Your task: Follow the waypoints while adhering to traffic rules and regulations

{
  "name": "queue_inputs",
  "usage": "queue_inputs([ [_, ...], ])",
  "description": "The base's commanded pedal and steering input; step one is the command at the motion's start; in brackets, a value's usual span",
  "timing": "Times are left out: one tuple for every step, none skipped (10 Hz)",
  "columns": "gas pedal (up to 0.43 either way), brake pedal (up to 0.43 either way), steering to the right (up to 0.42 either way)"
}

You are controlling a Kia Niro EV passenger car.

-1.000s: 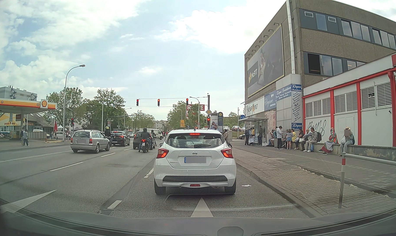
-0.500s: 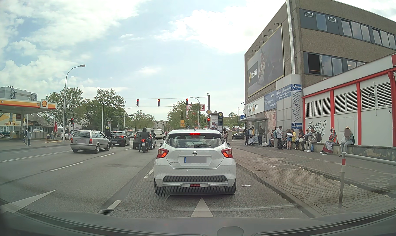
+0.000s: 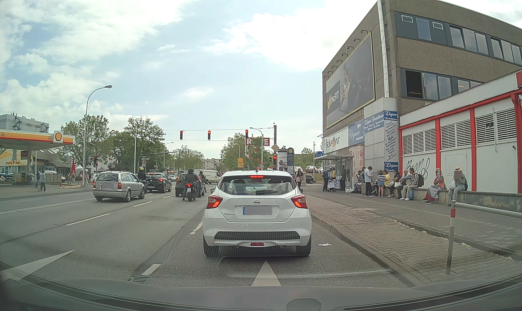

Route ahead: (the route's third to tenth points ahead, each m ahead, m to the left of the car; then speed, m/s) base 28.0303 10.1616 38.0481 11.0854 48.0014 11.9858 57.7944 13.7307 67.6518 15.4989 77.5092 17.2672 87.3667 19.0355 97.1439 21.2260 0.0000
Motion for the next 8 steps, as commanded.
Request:
queue_inputs([
  [0.000, 0.293, -0.083],
  [0.000, 0.293, -0.083],
  [0.000, 0.293, -0.083],
  [0.000, 0.293, -0.083],
  [0.000, 0.293, -0.083],
  [0.000, 0.293, -0.083],
  [0.000, 0.293, -0.083],
  [0.000, 0.293, -0.083],
])
